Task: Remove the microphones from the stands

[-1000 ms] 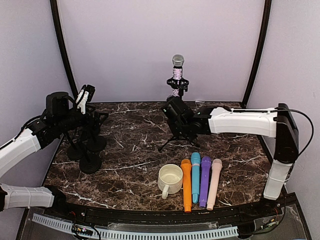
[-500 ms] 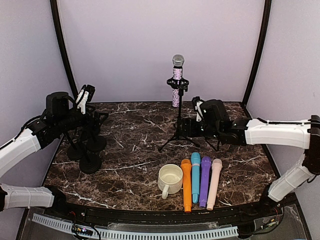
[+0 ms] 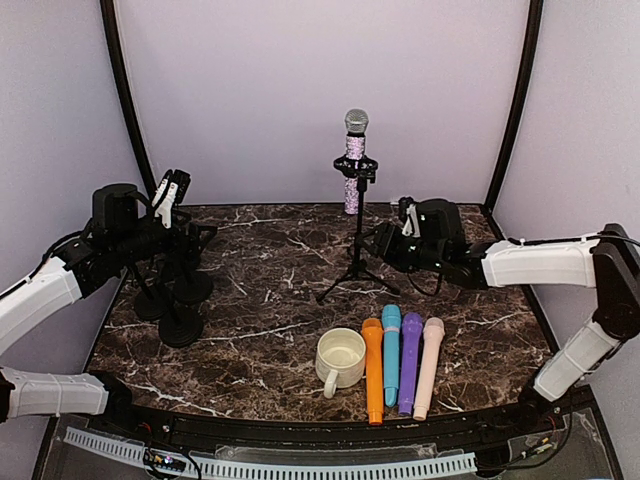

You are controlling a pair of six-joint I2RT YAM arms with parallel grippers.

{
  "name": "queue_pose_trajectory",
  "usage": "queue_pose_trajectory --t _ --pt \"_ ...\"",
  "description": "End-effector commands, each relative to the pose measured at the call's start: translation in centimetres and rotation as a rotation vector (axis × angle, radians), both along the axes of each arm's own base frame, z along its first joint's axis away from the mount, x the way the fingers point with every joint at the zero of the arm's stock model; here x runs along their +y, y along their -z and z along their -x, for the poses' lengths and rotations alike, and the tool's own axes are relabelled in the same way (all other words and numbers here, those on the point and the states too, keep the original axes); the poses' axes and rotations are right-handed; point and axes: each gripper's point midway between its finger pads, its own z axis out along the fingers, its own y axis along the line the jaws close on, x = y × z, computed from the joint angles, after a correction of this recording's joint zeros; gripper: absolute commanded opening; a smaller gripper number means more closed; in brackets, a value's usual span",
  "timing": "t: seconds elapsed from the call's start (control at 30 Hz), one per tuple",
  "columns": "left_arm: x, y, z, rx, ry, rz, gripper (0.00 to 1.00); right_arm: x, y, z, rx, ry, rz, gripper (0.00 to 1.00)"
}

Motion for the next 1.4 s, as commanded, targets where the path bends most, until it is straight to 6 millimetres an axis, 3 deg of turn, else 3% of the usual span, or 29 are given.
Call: queue_pose_trajectory --t 0.0,0.53,0.8,1.03,1.37 --pt "0.1 -0.7 0.1 -0.024 0.001 0.003 0.79 0.4 -0.4 -1.2 0.026 0.026 -0.048 0.61" --pt "0.0 -0.6 0.0 -0.021 0.006 0.005 0.79 1.5 0.9 -3.6 0.027 0.033 -0.041 0.41" --pt "0.0 -0.6 0.0 -0.020 0.006 0.003 0.79 1.6 1.5 -3.7 0.036 0.036 -0.041 0.27" --pt "-0.1 -0.7 0.0 -0.019 0.011 0.008 0.79 1.7 2.3 -4.1 0.042 0.039 -0.014 0.25" --pt "-0.3 -0.8 0.2 -0.019 0.020 0.020 0.79 0.9 1.8 -4.1 0.002 0.080 0.087 0.08"
